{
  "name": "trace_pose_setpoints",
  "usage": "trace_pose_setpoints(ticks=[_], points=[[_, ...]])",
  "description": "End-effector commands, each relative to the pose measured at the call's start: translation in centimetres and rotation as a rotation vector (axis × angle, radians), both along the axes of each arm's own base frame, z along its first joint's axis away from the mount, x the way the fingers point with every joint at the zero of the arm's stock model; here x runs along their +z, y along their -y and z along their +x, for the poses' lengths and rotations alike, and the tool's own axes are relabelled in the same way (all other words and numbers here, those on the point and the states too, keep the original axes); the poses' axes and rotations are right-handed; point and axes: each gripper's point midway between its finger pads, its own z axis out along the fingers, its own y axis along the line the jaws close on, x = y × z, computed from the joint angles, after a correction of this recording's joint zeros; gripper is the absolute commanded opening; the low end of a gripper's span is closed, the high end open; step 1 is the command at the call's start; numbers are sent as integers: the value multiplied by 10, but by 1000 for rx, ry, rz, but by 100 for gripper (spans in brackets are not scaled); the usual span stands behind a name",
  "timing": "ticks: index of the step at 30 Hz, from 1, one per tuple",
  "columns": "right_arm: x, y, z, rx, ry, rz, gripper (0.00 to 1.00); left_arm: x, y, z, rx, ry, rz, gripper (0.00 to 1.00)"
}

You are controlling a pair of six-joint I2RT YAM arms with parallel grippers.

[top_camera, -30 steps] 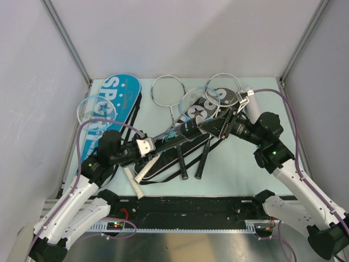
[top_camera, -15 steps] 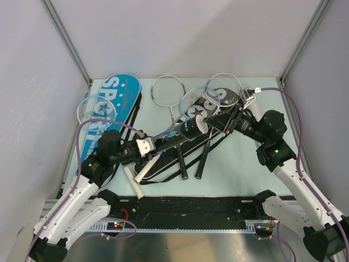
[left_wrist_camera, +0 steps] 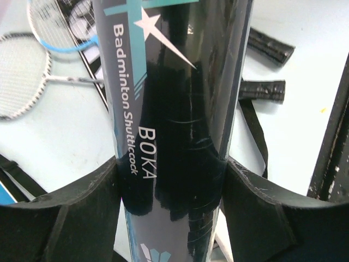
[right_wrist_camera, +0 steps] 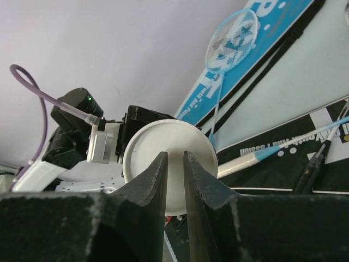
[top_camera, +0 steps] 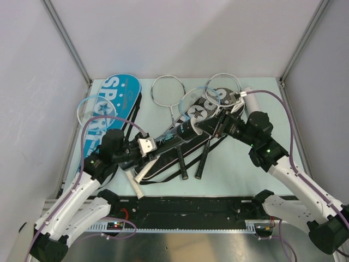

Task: Pack up the badminton gear
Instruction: Close the lid on the shuttle tube.

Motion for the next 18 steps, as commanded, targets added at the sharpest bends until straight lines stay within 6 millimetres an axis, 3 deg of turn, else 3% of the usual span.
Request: trace_pose_setpoints(ticks=[1,12,18], points=[[-50,-16,-12,56,-107,-140,23,74,22,8,-85,193,-141,13],[-98,-31,-14,17,-101,-351,25,90,26,15,-71,179,-161,12],[-101,-26,-6,-61,-64,-419,28,95,24,17,-48,187,-165,13]])
